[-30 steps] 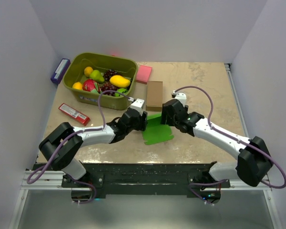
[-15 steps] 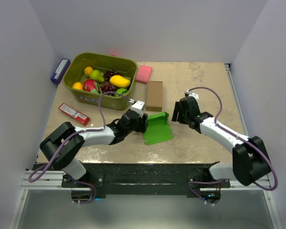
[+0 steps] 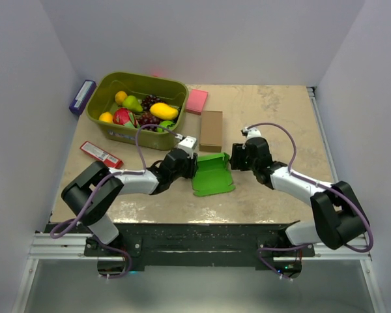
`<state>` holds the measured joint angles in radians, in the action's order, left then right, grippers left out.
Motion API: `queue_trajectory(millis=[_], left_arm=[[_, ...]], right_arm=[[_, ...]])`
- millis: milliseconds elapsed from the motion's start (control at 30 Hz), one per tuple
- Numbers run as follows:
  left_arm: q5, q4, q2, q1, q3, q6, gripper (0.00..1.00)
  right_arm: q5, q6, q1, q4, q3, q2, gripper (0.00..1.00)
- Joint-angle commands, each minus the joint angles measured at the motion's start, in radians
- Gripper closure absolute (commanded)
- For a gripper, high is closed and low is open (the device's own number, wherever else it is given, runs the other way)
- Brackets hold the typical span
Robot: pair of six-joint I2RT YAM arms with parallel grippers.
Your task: Fold the paper box
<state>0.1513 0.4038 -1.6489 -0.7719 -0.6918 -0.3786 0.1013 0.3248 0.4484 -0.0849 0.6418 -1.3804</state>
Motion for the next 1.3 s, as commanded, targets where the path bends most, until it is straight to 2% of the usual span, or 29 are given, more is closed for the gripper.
queue_trajectory(millis=[0,367,500,600,767,900,1033,1267], left_arm=[[-0.045,0.081,-0.011,0.031,-0.028,0.026,0.63],[-0.075,0.075,-0.035,0.065,-0.045,0.038,0.86],[-0.084,0.058,-0.034,0.071,-0.051,0.05,0.91],[-0.084,0.049,-0.023,0.075,-0.048,0.055,0.92],[-0.072,0.023,-0.014,0.077,-0.045,0.053,0.93],[-0.085,0.004,-0.002,0.083,-0.035,0.056,0.93],[-0.11,-0.019,0.014,0.091,-0.025,0.063,0.93],[-0.125,-0.042,0.049,0.105,-0.002,0.079,0.94]], right_arm=[[-0.09,-0.067,-0.002,-0.139,-0.013,0.026,0.45],[-0.212,-0.053,-0.002,-0.133,-0.045,0.061,0.51],[-0.19,-0.043,-0.004,-0.081,-0.047,0.093,0.52],[-0.152,0.008,-0.002,0.008,-0.045,0.148,0.52],[-0.203,0.059,0.015,0.06,-0.1,0.326,0.5],[-0.241,0.04,0.064,0.082,-0.123,0.383,0.5],[-0.245,0.023,0.173,0.068,-0.142,0.356,0.5],[-0.189,0.031,0.21,0.02,-0.171,0.325,0.51]])
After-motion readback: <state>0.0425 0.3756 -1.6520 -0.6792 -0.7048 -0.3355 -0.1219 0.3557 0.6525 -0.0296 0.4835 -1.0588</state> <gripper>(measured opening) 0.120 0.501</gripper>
